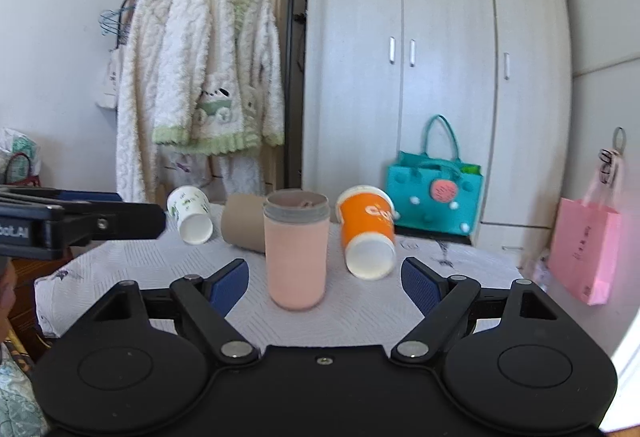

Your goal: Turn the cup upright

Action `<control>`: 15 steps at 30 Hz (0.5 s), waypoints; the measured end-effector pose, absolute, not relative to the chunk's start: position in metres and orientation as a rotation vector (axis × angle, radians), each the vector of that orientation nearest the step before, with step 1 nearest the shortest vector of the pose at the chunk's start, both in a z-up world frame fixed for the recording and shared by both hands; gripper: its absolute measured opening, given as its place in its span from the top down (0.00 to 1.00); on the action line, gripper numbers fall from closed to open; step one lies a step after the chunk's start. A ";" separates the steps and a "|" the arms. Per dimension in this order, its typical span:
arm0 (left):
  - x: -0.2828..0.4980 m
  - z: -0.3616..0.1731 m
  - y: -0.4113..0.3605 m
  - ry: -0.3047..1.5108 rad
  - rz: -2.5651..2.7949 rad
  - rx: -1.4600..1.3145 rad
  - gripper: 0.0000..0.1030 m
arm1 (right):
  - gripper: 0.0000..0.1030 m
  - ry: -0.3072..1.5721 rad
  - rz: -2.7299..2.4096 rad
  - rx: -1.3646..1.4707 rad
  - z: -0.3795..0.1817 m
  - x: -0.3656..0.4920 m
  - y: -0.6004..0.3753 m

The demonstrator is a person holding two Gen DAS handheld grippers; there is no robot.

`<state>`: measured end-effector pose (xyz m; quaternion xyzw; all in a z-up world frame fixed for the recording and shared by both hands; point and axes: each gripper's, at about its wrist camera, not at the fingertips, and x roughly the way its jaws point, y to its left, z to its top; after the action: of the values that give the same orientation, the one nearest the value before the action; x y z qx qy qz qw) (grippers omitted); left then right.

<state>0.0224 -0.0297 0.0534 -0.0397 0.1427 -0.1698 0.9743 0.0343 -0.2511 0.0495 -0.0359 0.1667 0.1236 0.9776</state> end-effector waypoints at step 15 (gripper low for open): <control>-0.003 0.032 -0.016 0.272 -0.235 -0.070 0.06 | 0.02 0.268 0.048 -0.043 0.037 -0.013 -0.234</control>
<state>-0.0033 -0.0156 0.0324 -0.0348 0.1352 -0.1170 0.9833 -0.0130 -0.2338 0.0373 -0.0216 0.1336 0.0240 0.9905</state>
